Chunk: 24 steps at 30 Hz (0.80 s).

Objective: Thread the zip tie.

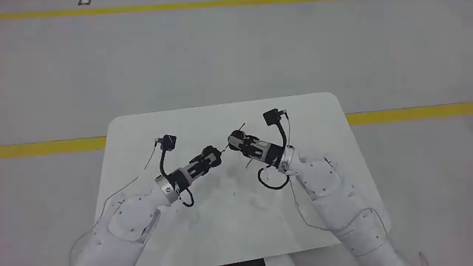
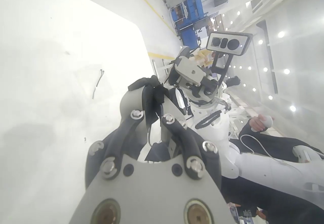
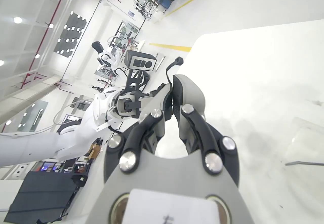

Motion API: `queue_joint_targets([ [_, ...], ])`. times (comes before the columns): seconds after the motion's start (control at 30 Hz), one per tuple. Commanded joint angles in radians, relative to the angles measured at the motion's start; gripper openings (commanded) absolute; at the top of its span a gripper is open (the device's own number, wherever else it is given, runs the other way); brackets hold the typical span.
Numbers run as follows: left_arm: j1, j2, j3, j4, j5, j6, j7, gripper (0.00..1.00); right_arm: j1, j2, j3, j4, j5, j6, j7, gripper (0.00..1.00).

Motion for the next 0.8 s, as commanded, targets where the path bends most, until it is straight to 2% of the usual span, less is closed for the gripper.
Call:
queue_joint_targets([
  [0.0, 0.001, -0.001, 0.001, 0.0, -0.007, 0.001, 0.005, 0.0, -0.001, 0.0, 0.0, -0.001, -0.01, 0.003, -0.007, 0.0],
  [0.17, 0.01, 0.002, -0.014, 0.005, -0.097, -0.034, -0.002, 0.0, -0.01, 0.004, -0.013, -0.024, -0.047, 0.0, -0.033, 0.0],
  [0.3, 0.029, 0.007, -0.032, 0.012, -0.151, -0.092, -0.014, 0.0, -0.013, 0.015, -0.016, -0.049, -0.065, 0.0, -0.039, 0.0],
  [0.43, 0.032, 0.012, -0.042, 0.025, -0.146, -0.15, -0.02, 0.0, -0.01, 0.027, -0.021, -0.074, -0.086, 0.0, -0.075, 0.0],
  [0.7, 0.029, 0.013, -0.041, 0.023, -0.141, -0.15, -0.024, 0.0, -0.009, 0.028, -0.021, -0.076, -0.088, 0.0, -0.076, 0.0],
  [0.77, 0.028, 0.013, -0.039, 0.022, -0.133, -0.139, -0.012, 0.0, -0.009, 0.028, -0.021, -0.076, -0.088, 0.0, -0.076, 0.0],
])
